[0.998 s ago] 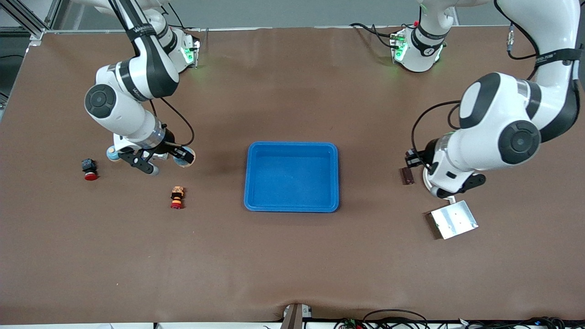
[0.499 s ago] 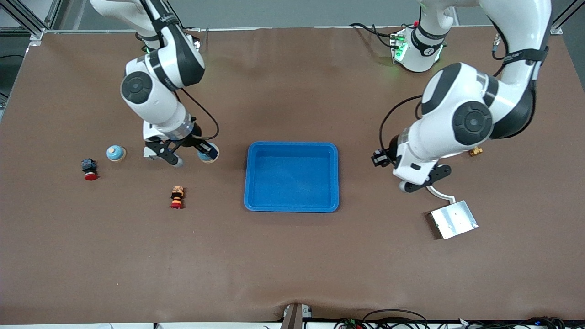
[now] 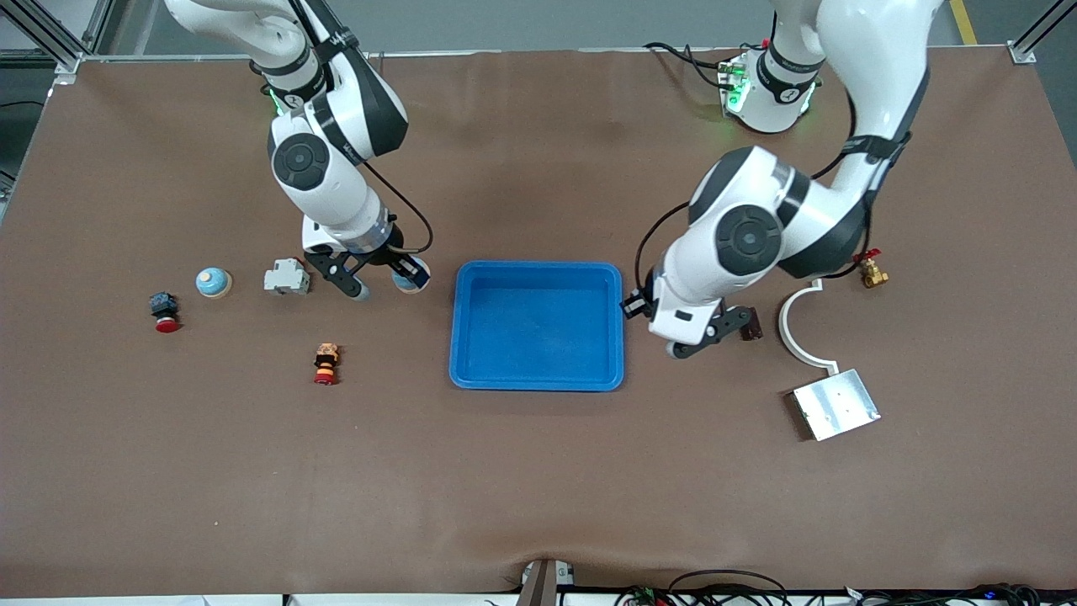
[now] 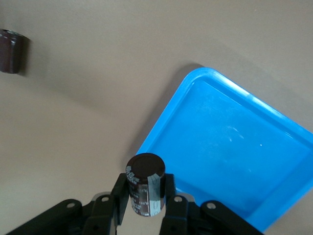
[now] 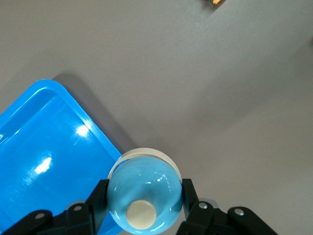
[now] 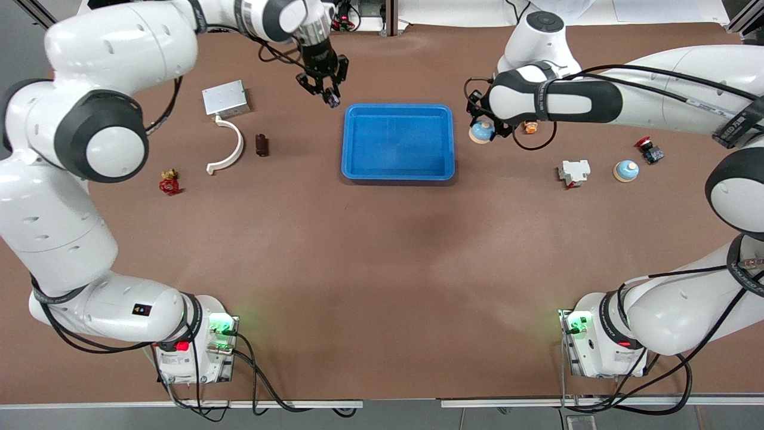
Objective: Place electrolytic capacitor and blue bell in tray
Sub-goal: 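Lift the bell with the right gripper while the left gripper carries the capacitor, then lower the bell and capacitor into the blue tray and open both grippers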
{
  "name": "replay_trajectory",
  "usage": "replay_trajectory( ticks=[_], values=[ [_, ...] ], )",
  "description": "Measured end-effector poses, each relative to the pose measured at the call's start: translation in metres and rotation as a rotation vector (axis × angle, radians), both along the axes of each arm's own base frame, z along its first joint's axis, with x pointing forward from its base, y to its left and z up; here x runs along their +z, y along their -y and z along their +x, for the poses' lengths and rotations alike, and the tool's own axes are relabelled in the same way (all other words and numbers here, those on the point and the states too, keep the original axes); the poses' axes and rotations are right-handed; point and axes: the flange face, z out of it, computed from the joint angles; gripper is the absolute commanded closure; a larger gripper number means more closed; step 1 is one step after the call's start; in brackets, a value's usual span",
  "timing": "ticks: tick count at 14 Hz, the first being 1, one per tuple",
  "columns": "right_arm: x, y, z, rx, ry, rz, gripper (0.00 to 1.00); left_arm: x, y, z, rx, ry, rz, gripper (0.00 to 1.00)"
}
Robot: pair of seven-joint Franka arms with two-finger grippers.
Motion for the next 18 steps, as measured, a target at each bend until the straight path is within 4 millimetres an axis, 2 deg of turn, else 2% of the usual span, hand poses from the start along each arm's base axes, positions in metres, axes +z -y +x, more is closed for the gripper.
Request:
replay_trajectory(
  ticks=[4, 6, 11, 14, 18],
  values=[
    [-0.015, -0.026, -0.01, -0.029, 0.009, -0.048, 1.0, -0.062, 0.035, -0.013, 0.006, 0.004, 0.063, 1.0],
    [-0.025, -0.041, -0.01, -0.049, 0.01, -0.067, 1.0, -0.08, 0.043, -0.018, 0.004, -0.009, 0.072, 1.0],
    [-0.046, -0.074, -0.001, -0.094, 0.011, -0.081, 1.0, -0.103, 0.053, -0.028, -0.002, -0.042, 0.084, 1.0],
    [-0.053, -0.08, 0.003, -0.122, 0.02, -0.071, 1.0, -0.12, 0.054, -0.031, -0.006, -0.066, 0.09, 1.0],
    [-0.066, -0.088, 0.002, -0.154, 0.039, -0.05, 1.0, -0.13, 0.072, -0.043, -0.025, -0.062, 0.08, 1.0]
  ],
)
